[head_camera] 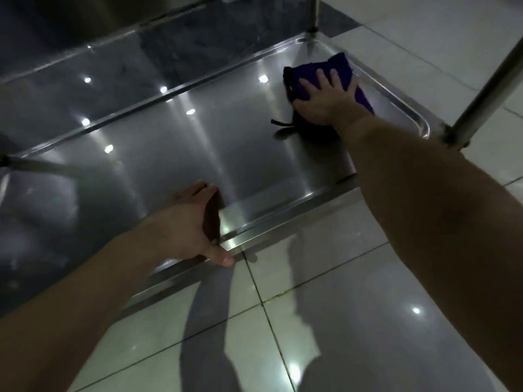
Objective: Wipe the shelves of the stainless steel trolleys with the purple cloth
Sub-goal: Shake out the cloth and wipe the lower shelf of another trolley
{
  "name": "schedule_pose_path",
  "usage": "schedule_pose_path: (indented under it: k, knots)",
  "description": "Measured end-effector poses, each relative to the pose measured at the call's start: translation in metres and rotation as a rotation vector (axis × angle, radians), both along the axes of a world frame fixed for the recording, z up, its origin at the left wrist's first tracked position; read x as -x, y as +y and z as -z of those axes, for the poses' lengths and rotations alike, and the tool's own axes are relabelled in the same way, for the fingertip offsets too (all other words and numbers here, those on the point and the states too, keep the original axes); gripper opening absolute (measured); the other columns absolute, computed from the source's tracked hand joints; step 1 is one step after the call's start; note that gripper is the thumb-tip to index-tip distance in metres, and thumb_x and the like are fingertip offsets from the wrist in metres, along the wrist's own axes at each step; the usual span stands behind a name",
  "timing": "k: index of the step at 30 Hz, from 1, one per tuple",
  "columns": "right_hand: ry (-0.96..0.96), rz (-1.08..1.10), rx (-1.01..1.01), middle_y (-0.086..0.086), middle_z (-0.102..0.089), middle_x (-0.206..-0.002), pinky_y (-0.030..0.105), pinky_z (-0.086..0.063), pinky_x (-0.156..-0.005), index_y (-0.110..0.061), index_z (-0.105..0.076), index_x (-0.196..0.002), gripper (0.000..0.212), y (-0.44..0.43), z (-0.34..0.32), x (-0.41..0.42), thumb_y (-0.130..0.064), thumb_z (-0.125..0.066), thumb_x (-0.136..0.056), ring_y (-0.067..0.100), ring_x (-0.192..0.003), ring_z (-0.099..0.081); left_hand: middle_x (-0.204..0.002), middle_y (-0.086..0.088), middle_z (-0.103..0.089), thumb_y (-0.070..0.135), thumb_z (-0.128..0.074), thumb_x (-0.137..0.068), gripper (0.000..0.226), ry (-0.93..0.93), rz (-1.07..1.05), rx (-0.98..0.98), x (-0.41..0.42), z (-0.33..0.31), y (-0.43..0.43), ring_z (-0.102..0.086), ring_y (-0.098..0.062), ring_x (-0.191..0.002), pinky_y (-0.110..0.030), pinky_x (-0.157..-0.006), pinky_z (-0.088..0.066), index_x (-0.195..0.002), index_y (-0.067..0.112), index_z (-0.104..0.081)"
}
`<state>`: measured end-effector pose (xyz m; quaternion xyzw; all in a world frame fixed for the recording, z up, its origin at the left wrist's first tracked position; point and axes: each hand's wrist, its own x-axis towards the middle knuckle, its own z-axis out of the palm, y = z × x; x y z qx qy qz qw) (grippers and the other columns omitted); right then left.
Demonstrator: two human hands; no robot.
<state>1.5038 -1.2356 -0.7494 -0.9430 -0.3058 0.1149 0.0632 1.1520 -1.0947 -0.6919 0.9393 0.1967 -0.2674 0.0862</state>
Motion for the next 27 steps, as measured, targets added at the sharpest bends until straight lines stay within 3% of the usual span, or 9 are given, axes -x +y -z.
schedule_pose_path:
  k: [6, 10, 12, 14, 16, 18, 20, 23, 27]
  knots:
    - [-0.016, -0.269, -0.052, -0.001, 0.008, -0.181, 0.063, 0.013, -0.129, -0.043, -0.004, -0.172, 0.071, 0.005, 0.001, 0.089, -0.065, -0.027, -0.108, 0.025, -0.166, 0.011, -0.182, 0.003, -0.003, 0.09, -0.084, -0.03, 0.173, -0.048, -0.043, 0.038, 0.006, 0.002, 0.006, -0.008, -0.023, -0.167, -0.046, -0.134, -0.02, -0.174, 0.029, -0.008]
    - [-0.013, -0.448, -0.047, -0.009, 0.009, -0.18, 0.056, 0.015, -0.13, -0.047, -0.002, -0.17, 0.079, -0.05, 0.013, 0.15, -0.075, -0.012, -0.097, 0.015, -0.165, 0.013, -0.178, 0.003, -0.016, 0.084, -0.091, -0.03, 0.17, -0.117, -0.056, 0.06, 0.007, 0.0, 0.002, -0.021, -0.026, -0.163, -0.046, -0.13, -0.03, -0.172, 0.025, -0.018]
    - [-0.022, -0.469, -0.043, -0.01, 0.008, -0.18, 0.052, 0.016, -0.131, -0.048, -0.001, -0.17, 0.08, -0.072, 0.017, 0.165, -0.077, -0.009, -0.096, 0.013, -0.165, 0.013, -0.179, 0.003, -0.012, 0.08, -0.096, -0.037, 0.165, -0.22, -0.078, 0.056, 0.017, 0.002, 0.0, -0.015, -0.024, -0.165, -0.045, -0.132, -0.026, -0.172, 0.028, -0.017]
    - [-0.045, -0.449, -0.062, -0.011, 0.006, -0.18, 0.051, 0.014, -0.131, -0.047, -0.003, -0.17, 0.076, -0.081, 0.018, 0.172, -0.075, -0.015, -0.101, 0.012, -0.165, 0.011, -0.181, 0.005, -0.008, 0.093, -0.084, -0.043, 0.158, -0.376, -0.088, -0.037, 0.041, 0.008, -0.003, -0.012, -0.022, -0.166, -0.046, -0.133, -0.024, -0.172, 0.033, -0.016]
    - [-0.072, -0.435, -0.095, -0.011, 0.001, -0.181, 0.052, 0.011, -0.132, -0.046, -0.006, -0.171, 0.073, -0.084, 0.018, 0.176, -0.073, -0.021, -0.105, 0.012, -0.166, 0.008, -0.18, 0.001, -0.017, 0.106, -0.059, -0.06, 0.136, -0.537, -0.067, -0.196, 0.079, 0.025, -0.004, -0.021, -0.027, -0.164, -0.052, -0.13, -0.031, -0.17, 0.033, -0.024]
    - [-0.098, -0.424, -0.113, -0.011, -0.002, -0.18, 0.053, 0.007, -0.133, -0.047, -0.009, -0.171, 0.076, -0.084, 0.02, 0.179, -0.077, -0.019, -0.101, 0.012, -0.166, 0.005, -0.177, -0.006, -0.026, 0.099, -0.035, -0.087, 0.106, -0.636, -0.106, -0.299, 0.116, 0.044, 0.003, -0.027, -0.032, -0.162, -0.057, -0.127, -0.034, -0.165, 0.028, -0.036]
    - [-0.111, -0.404, -0.113, -0.011, -0.006, -0.18, 0.052, 0.005, -0.133, -0.048, -0.012, -0.17, 0.078, -0.085, 0.02, 0.181, -0.08, -0.017, -0.099, 0.011, -0.166, 0.002, -0.178, -0.008, -0.023, 0.083, -0.017, -0.102, 0.09, -0.654, -0.222, -0.357, 0.141, 0.056, 0.023, -0.02, -0.03, -0.165, -0.057, -0.13, -0.027, -0.165, 0.022, -0.038]
    - [-0.118, -0.371, -0.102, -0.011, -0.007, -0.18, 0.052, 0.004, -0.133, -0.05, -0.013, -0.169, 0.077, -0.084, 0.017, 0.184, -0.081, -0.015, -0.099, 0.012, -0.166, 0.0, -0.182, -0.006, -0.008, 0.075, -0.005, -0.104, 0.089, -0.604, -0.363, -0.392, 0.154, 0.066, 0.053, 0.0, -0.024, -0.168, -0.054, -0.135, -0.007, -0.172, 0.02, -0.021]
    - [-0.148, -0.295, -0.047, -0.005, -0.001, -0.181, 0.056, 0.008, -0.132, -0.047, -0.007, -0.17, 0.079, -0.063, 0.017, 0.209, -0.08, -0.008, -0.098, 0.018, -0.167, 0.003, -0.181, -0.006, -0.014, 0.076, 0.001, -0.103, 0.09, -0.592, -0.348, -0.385, 0.151, 0.082, 0.063, -0.003, -0.023, -0.168, -0.055, -0.135, -0.005, -0.173, 0.023, -0.017]
